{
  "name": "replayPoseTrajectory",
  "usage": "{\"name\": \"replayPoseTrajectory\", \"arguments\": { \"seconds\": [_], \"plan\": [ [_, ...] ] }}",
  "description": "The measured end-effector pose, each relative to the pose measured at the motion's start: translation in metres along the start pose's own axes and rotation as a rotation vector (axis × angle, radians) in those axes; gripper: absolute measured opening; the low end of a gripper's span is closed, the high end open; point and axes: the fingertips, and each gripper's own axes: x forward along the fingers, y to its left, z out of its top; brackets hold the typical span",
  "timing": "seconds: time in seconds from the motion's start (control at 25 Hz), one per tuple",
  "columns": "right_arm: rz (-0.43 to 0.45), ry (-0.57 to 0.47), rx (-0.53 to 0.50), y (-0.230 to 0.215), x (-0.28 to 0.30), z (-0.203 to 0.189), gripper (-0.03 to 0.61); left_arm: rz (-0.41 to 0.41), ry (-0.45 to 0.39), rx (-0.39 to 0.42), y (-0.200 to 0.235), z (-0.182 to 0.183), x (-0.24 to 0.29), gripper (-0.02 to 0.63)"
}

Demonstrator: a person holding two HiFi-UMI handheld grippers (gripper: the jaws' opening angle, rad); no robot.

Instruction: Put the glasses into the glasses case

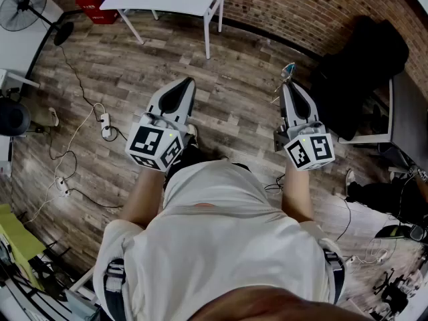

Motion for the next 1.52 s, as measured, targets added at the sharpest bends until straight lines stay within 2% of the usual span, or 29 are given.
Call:
{"name": "replayPoseTrajectory", "arguments": {
  "seconds": [0.32,0.96,1.12,1.24,1.52],
  "plan": [
    [0.001,0.007,-0.002,-0.002,0.001,-0.003,0.083,-0.003,0.009,0.000,-0.004,-0.002,0.001,0.018],
    [0.025,0.037,0.010,-0.002,0.029,-0.012,0.083,0.025,0.030,-0.009,0.018,-0.003,0.006,0.018],
    [0.037,0.033,0.036,0.004,0.060,-0.012,0.083,0.051,0.035,-0.026,0.048,-0.002,0.005,0.018],
    [0.078,0.039,0.068,0.012,0.091,-0.019,0.084,0.066,0.041,-0.045,0.076,-0.006,0.010,0.018],
    [0.117,0.102,0.043,0.039,0.184,-0.031,0.086,0.085,0.047,-0.103,0.164,-0.006,0.024,0.018]
  ]
}}
